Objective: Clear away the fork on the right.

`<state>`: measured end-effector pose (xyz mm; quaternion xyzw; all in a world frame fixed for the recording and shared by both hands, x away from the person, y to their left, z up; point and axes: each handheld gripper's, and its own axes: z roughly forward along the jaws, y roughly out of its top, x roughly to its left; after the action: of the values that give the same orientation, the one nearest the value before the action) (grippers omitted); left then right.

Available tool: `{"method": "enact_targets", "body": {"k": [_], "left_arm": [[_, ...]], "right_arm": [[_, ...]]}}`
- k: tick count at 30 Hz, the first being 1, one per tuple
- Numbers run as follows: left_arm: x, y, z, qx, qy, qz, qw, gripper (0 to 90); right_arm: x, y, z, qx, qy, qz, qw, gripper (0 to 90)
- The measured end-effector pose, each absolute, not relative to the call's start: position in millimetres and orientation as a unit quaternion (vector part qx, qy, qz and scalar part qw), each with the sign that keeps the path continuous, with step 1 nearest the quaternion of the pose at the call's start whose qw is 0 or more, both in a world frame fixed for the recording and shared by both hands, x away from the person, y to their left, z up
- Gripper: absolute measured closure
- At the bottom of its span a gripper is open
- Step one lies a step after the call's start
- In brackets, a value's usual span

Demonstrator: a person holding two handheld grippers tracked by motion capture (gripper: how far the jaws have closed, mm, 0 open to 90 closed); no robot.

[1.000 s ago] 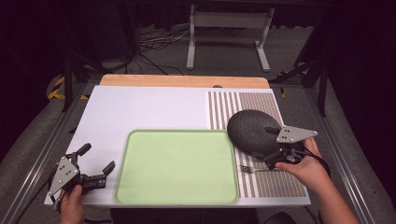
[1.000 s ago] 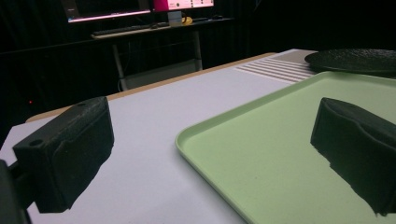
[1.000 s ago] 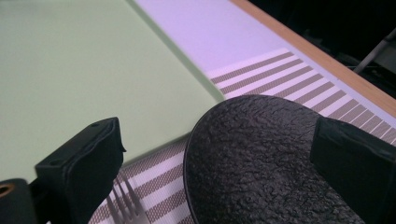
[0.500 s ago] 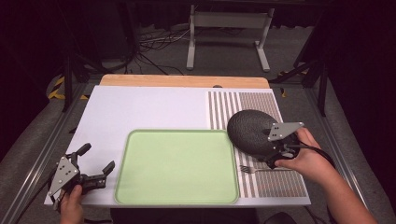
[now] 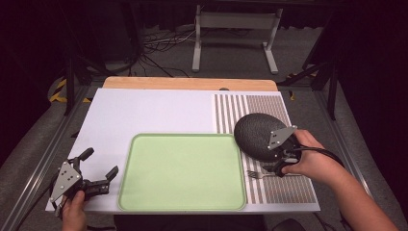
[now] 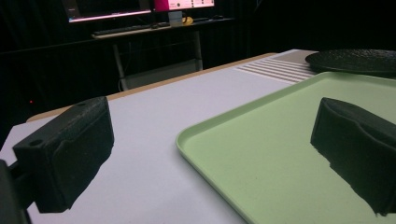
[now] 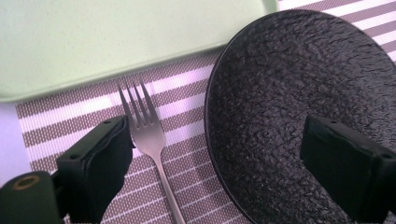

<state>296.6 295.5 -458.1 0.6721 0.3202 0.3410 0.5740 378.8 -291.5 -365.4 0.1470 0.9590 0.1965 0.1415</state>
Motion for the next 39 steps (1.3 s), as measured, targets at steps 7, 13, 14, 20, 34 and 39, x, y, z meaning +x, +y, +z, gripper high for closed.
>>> {"method": "enact_targets", "body": {"k": [7, 13, 14, 20, 34, 39], "left_arm": [[297, 296, -458, 0.672, 0.320, 0.342, 0.574, 0.1], [297, 295, -458, 0.674, 0.320, 0.340, 0.573, 0.1], [297, 295, -458, 0.674, 0.320, 0.340, 0.573, 0.1], [297, 295, -458, 0.673, 0.320, 0.340, 0.573, 0.1], [297, 295, -458, 0.674, 0.320, 0.340, 0.573, 0.0], [297, 296, -458, 0.674, 0.320, 0.340, 0.572, 0.1]], "right_arm": [[380, -287, -370, 0.133, 0.972, 0.160, 0.106, 12.6], [380, -282, -377, 0.106, 0.982, 0.126, 0.087, 13.5], [380, -282, -378, 0.106, 0.984, 0.118, 0.082, 13.6], [382, -281, -383, 0.091, 0.989, 0.094, 0.071, 14.1], [380, -276, -394, 0.074, 0.993, 0.076, 0.047, 22.8], [378, -275, -402, 0.071, 0.995, 0.065, 0.031, 38.9]]}}
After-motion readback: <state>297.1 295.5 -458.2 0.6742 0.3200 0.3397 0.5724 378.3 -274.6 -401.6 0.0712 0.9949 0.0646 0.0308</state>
